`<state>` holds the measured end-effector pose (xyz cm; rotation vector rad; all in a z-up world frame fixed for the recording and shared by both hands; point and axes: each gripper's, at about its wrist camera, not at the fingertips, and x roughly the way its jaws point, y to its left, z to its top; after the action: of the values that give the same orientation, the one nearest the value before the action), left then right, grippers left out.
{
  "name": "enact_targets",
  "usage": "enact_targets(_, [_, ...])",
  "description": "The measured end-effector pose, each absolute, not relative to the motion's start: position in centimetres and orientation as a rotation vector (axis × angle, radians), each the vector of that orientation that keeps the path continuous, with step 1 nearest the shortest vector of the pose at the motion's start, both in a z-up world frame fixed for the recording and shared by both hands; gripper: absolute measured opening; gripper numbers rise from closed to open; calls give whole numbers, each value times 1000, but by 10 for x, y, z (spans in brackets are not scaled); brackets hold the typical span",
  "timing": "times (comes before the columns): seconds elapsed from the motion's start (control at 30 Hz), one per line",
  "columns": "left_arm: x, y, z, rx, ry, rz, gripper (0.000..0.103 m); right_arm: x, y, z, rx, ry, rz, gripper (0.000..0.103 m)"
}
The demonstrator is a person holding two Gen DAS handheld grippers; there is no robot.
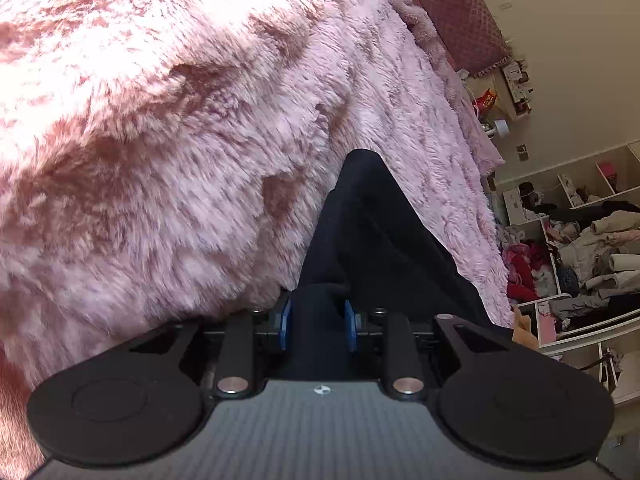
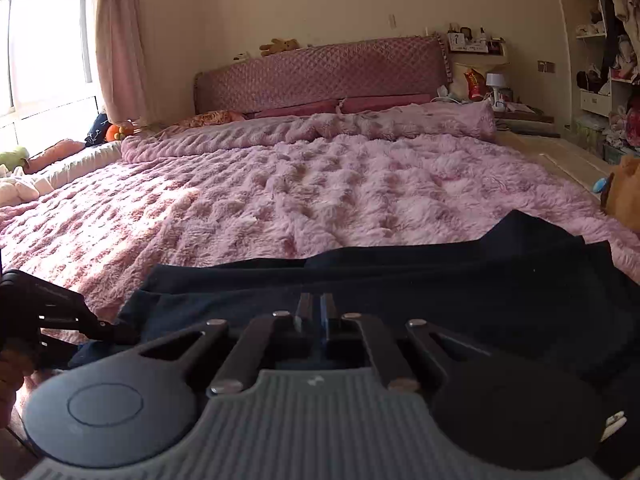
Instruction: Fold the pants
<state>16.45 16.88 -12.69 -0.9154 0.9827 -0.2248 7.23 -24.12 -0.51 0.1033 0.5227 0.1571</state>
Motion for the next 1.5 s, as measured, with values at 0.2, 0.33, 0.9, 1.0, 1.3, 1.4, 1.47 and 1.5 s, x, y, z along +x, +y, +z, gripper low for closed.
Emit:
enact_targets(0.2, [161, 166, -121, -918, 954, -217, 24, 79, -236, -34, 114, 503, 104, 0])
enact_targets(0.33, [163, 162, -120, -916, 948, -212, 24, 78, -216, -45, 69, 501, -7, 0])
enact_targets(0.9, [159, 153, -102, -883, 901, -216, 20, 47, -212, -33, 24, 752, 6, 0])
enact_targets(1.0, [159, 152, -100, -872, 901, -219, 19, 39, -208, -29, 4, 799, 4, 0])
enact_targets(1.3, [140, 142, -65, -808, 805, -247, 14, 29, -202, -20, -45, 857, 17, 0])
enact_targets(1.4, [134, 135, -39, -801, 755, -278, 14, 16, -210, -17, -6, 842, 36, 0])
enact_targets(1.47, [133, 123, -16, -774, 722, -307, 14, 10, -225, -11, 72, 822, 58, 0])
enact_targets(1.5, [134, 117, -8, -763, 711, -318, 14, 10, -235, -7, 122, 820, 56, 0])
